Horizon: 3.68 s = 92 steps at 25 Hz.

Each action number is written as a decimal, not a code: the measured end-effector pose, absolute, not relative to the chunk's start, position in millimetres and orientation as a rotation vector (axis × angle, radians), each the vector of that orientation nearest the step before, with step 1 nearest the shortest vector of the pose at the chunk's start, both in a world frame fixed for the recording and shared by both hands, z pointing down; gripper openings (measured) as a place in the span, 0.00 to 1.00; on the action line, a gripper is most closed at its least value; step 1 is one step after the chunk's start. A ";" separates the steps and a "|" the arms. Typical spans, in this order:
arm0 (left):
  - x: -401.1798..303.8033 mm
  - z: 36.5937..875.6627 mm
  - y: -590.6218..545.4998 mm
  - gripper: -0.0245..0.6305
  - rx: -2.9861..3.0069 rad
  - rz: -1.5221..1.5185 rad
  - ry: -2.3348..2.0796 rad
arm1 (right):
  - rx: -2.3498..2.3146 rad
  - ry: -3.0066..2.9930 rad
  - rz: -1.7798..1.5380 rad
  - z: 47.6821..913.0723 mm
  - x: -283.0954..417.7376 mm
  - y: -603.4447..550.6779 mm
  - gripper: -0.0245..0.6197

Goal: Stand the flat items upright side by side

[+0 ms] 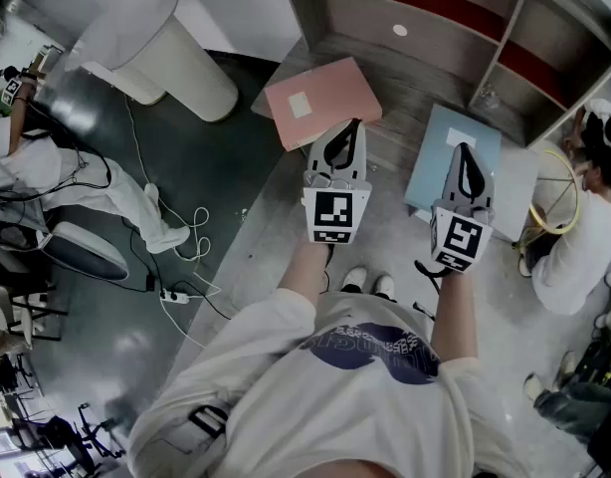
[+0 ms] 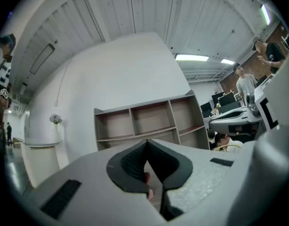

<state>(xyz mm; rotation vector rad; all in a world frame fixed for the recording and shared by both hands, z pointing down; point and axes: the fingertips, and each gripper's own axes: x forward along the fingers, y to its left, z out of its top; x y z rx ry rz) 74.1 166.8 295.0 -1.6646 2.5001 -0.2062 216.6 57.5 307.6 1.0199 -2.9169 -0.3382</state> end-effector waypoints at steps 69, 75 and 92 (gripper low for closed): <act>108.2 473.2 103.2 0.32 -2.281 -0.548 2.778 | 0.609 -2.379 0.905 578.6 362.3 -93.1 0.49; 107.6 482.3 104.7 0.32 -2.276 -0.575 2.817 | 0.560 -2.300 1.077 603.5 328.6 -123.5 0.50; 155.3 593.1 91.7 0.37 -3.110 -0.628 2.591 | 0.442 -2.127 1.169 633.4 309.1 -127.3 0.51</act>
